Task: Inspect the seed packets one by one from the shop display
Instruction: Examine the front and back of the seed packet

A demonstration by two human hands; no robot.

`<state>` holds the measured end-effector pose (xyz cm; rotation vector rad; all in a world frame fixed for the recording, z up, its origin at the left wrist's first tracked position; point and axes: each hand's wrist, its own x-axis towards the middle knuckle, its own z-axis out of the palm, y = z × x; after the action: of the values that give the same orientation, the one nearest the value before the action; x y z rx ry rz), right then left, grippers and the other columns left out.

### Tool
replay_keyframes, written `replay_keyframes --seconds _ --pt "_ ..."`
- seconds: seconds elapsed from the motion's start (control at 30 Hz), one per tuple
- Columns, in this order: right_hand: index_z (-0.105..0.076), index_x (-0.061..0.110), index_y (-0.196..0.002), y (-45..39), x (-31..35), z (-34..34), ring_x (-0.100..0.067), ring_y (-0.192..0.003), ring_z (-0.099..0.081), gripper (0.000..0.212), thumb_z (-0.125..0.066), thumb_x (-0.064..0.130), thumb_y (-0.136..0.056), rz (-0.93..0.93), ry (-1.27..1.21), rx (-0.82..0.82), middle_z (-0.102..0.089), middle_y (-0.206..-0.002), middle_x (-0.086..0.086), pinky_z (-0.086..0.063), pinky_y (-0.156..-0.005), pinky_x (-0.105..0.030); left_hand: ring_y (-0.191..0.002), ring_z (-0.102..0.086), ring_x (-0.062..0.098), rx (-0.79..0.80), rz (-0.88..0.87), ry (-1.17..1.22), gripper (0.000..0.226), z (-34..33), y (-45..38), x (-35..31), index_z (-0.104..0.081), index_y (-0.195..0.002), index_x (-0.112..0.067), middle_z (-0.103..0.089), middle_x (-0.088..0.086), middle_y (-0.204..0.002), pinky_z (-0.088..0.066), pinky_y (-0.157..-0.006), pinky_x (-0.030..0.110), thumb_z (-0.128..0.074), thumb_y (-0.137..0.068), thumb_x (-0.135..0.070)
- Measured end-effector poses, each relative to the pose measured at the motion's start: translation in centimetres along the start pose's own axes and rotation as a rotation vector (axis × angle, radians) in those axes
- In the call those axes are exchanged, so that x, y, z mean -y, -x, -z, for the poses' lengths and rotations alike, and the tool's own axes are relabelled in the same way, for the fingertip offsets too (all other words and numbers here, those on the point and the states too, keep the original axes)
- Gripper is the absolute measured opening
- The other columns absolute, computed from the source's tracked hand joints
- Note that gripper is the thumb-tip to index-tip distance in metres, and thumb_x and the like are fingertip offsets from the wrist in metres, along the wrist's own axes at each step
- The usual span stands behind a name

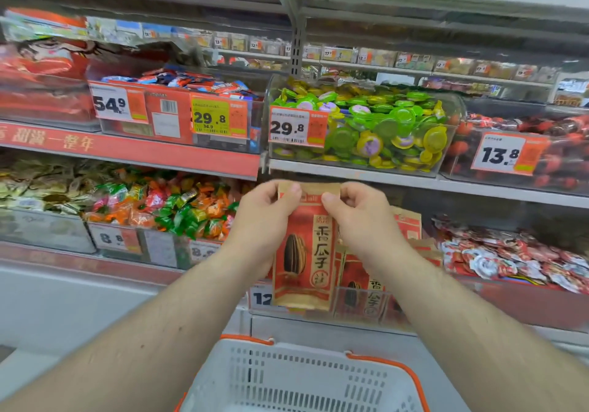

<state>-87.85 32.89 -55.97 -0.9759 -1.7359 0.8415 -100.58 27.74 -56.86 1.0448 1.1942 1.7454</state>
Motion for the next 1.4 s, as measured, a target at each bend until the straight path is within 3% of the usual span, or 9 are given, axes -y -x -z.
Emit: replay_keyframes --seconds 0.17,0.3,0.5,0.6,0.73,0.83,0.97,1.23,1.4 --pt "-0.066 0.007 -0.089 3.8 -3.1 -0.7 -0.03 -0.079 -0.072 0.019 -0.059 0.023 -0.097 -0.181 -0.031 0.081 -0.073 -0.086 -0.014 -0.059 -0.072 -0.054 -0.065 -0.071 0.017 0.117 0.15 -0.122 0.02 2.6 1.9 3.7 -0.072 -0.09 -0.01 -0.075 0.007 -0.077 -0.053 -0.054 0.025 -0.058 -0.099 -0.02" --pt "-0.065 0.013 -0.076 6.0 -5.3 -0.9 -0.031 -0.075 -0.07 0.022 -0.063 0.022 -0.095 -0.216 -0.025 0.077 -0.072 -0.078 -0.011 -0.059 -0.069 -0.053 -0.075 -0.069 0.029 0.215 0.176 -0.273 0.024 4.4 2.5 6.5 -0.074 -0.091 -0.005 -0.075 0.016 -0.086 -0.058 -0.07 0.039 -0.062 -0.096 -0.025" --pt "-0.072 0.017 -0.078 7.9 -8.0 -0.8 -0.014 -0.069 -0.068 0.017 -0.065 0.014 -0.093 -0.187 -0.087 0.089 -0.072 -0.072 0.002 -0.056 -0.063 -0.036 -0.062 -0.058 0.018 0.265 0.135 -0.401 0.02 5.4 3.3 8.7 -0.081 -0.078 -0.028 -0.072 0.018 -0.08 -0.055 -0.059 0.031 -0.071 -0.09 -0.015" --pt "-0.07 0.019 -0.073 8.3 -8.2 -0.4 -0.003 -0.053 -0.055 0.021 -0.067 0.008 -0.09 -0.141 -0.133 0.097 -0.062 -0.057 0.012 -0.043 -0.055 -0.02 -0.064 -0.064 0.013 0.25 0.04 -0.336 0.026 5.1 3.8 8.8 -0.08 -0.076 -0.033 -0.074 -0.002 -0.08 -0.056 -0.058 0.024 -0.073 -0.084 -0.009" --pt "-0.072 0.018 -0.075 8.8 -8.1 0.5 -0.011 -0.053 -0.057 0.021 -0.069 0.0 -0.087 -0.065 -0.189 0.107 -0.064 -0.06 0.002 -0.048 -0.054 -0.024 -0.07 -0.067 0.005 0.257 -0.249 -0.381 0.012 5.1 4.5 9.2 -0.081 -0.083 -0.032 -0.071 -0.015 -0.084 -0.055 -0.061 0.019 -0.081 -0.076 -0.023" --pt "-0.075 0.023 -0.078 9.2 -7.8 1.1 -0.014 -0.059 -0.066 0.013 -0.072 0.011 -0.081 0.003 -0.184 0.143 -0.07 -0.067 0.002 -0.053 -0.058 -0.022 -0.081 -0.068 0.001 0.236 -0.509 -0.514 0.023 5.5 4.8 9.4 -0.077 -0.1 -0.026 -0.071 -0.021 -0.085 -0.052 -0.074 0.015 -0.075 -0.077 -0.031" --pt "-0.075 0.027 -0.078 9.4 -7.9 1.5 -0.015 -0.064 -0.069 0.012 -0.067 0.019 -0.074 0.025 -0.179 0.136 -0.073 -0.074 0.002 -0.057 -0.063 -0.025 -0.085 -0.067 -0.001 0.228 -0.648 -0.545 0.022 5.4 5.2 9.7 -0.076 -0.101 -0.017 -0.071 -0.017 -0.089 -0.051 -0.079 0.016 -0.072 -0.08 -0.024" --pt "-0.075 0.029 -0.079 9.3 -7.9 1.4 -0.018 -0.068 -0.069 0.011 -0.067 0.022 -0.076 0.025 -0.14 0.108 -0.073 -0.075 0.003 -0.059 -0.068 -0.037 -0.084 -0.068 0.001 0.203 -0.657 -0.528 0.022 5.2 5.2 10.1 -0.074 -0.102 -0.018 -0.071 -0.016 -0.091 -0.054 -0.074 0.019 -0.072 -0.081 -0.024" --pt "-0.074 0.024 -0.073 9.3 -8.1 1.3 -0.013 -0.055 -0.066 0.018 -0.075 0.01 -0.084 0.02 -0.129 0.11 -0.069 -0.063 0.004 -0.053 -0.057 -0.022 -0.077 -0.068 0.005 0.226 -0.463 -0.482 0.016 5.2 5.4 9.7 -0.076 -0.097 -0.026 -0.071 -0.016 -0.085 -0.058 -0.064 0.024 -0.079 -0.081 -0.027"
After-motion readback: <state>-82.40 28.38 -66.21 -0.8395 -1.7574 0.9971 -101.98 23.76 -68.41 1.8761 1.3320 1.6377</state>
